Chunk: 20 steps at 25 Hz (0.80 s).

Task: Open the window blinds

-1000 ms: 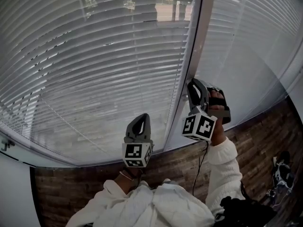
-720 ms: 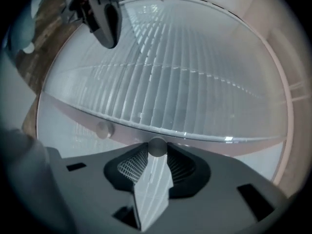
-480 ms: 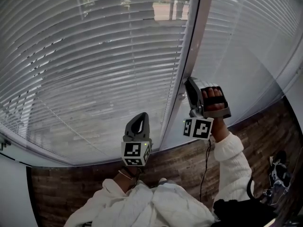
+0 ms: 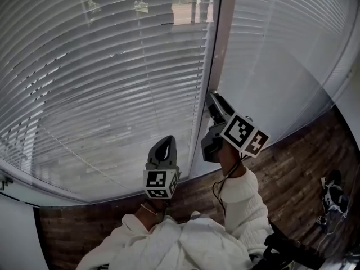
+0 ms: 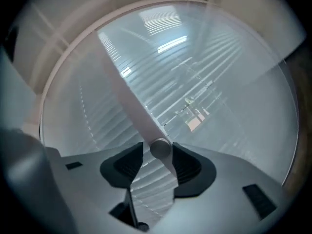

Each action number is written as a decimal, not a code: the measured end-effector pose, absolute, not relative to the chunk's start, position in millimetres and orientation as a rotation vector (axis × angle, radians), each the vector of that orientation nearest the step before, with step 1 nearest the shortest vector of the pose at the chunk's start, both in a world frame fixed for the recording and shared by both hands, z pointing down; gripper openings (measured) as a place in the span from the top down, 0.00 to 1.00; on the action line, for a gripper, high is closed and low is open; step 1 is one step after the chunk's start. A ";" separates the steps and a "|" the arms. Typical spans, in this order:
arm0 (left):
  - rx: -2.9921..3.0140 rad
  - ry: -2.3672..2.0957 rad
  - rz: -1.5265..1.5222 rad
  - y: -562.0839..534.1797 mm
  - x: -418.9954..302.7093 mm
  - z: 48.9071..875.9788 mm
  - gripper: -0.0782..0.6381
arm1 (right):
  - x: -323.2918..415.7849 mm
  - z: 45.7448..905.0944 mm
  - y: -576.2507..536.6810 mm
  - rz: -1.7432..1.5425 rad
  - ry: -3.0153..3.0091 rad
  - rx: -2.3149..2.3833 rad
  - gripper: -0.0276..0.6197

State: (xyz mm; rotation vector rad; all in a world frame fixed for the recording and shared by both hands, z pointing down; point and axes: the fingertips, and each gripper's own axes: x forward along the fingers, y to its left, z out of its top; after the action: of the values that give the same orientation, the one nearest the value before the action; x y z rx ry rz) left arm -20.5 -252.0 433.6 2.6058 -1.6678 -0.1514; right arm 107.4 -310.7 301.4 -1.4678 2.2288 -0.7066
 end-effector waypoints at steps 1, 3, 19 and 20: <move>2.613 -1.660 -0.149 -250.7 -19.4 433.9 0.90 | 107.4 301.9 -311.9 -0.755 2.182 -1.451 0.66; 2.621 -1.651 -0.147 -248.5 -20.3 434.7 0.90 | 108.4 305.1 -314.0 -0.818 2.108 -1.447 0.71; 2.579 -1.673 -0.149 -249.5 -50.4 444.6 0.90 | 107.8 305.8 -321.1 -0.649 2.183 -1.585 0.76; 2.577 -1.678 -0.151 -249.9 -51.7 444.1 0.90 | 107.8 306.5 -321.6 -0.583 2.230 -1.638 0.76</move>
State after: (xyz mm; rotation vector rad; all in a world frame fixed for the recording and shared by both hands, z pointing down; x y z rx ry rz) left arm -51.7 -249.9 444.1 2.5772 -1.6779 -0.1514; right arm 107.8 -321.6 306.5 -1.6379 2.2304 -0.5830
